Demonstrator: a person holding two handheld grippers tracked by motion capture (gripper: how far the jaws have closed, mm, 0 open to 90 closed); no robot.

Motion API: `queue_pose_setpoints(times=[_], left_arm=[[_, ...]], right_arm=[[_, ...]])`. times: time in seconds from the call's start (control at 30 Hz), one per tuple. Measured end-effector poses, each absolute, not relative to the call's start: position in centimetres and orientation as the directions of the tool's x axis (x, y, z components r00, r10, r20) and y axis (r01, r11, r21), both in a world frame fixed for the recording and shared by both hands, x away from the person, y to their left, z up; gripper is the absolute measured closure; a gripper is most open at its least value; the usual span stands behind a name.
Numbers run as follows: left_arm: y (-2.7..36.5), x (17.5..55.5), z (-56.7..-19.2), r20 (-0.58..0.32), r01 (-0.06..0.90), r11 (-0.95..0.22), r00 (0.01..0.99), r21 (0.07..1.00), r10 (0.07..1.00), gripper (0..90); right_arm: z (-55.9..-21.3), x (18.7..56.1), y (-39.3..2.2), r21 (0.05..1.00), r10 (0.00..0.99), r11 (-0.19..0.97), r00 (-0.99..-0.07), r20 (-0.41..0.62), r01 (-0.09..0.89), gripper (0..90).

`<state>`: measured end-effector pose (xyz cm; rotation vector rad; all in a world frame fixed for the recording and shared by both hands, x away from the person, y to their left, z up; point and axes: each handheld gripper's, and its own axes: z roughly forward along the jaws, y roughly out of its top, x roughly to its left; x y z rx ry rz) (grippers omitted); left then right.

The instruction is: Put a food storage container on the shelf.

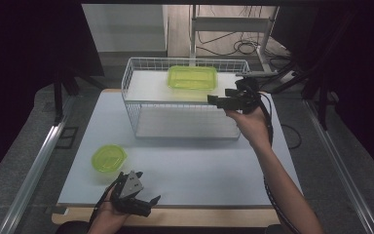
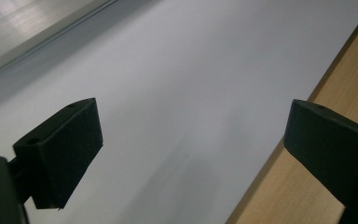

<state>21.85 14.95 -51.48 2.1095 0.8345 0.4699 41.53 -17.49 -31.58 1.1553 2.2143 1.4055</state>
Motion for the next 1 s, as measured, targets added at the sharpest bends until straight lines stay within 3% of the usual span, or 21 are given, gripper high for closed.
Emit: queue_pose_setpoints(times=[0.4,0.7,1.0], left_arm=[[15.6,21.8,-50.7,0.002,0.438,-0.413,0.685,0.799,0.729,9.6],[16.0,21.9,-50.5,0.01,0.433,-0.404,0.672,0.806,0.74,8.5],[16.1,22.6,-51.5,0.004,0.391,-0.434,0.739,0.812,0.673,8.8]], right_arm=[[-33.8,37.2,-17.6,0.854,0.696,0.296,-0.709,0.114,0.428,18.6],[-37.0,34.8,-18.6,0.852,0.675,0.353,-0.736,0.053,0.385,10.9],[-40.1,32.3,-20.4,0.862,0.682,0.366,-0.731,0.009,0.352,5.6]])
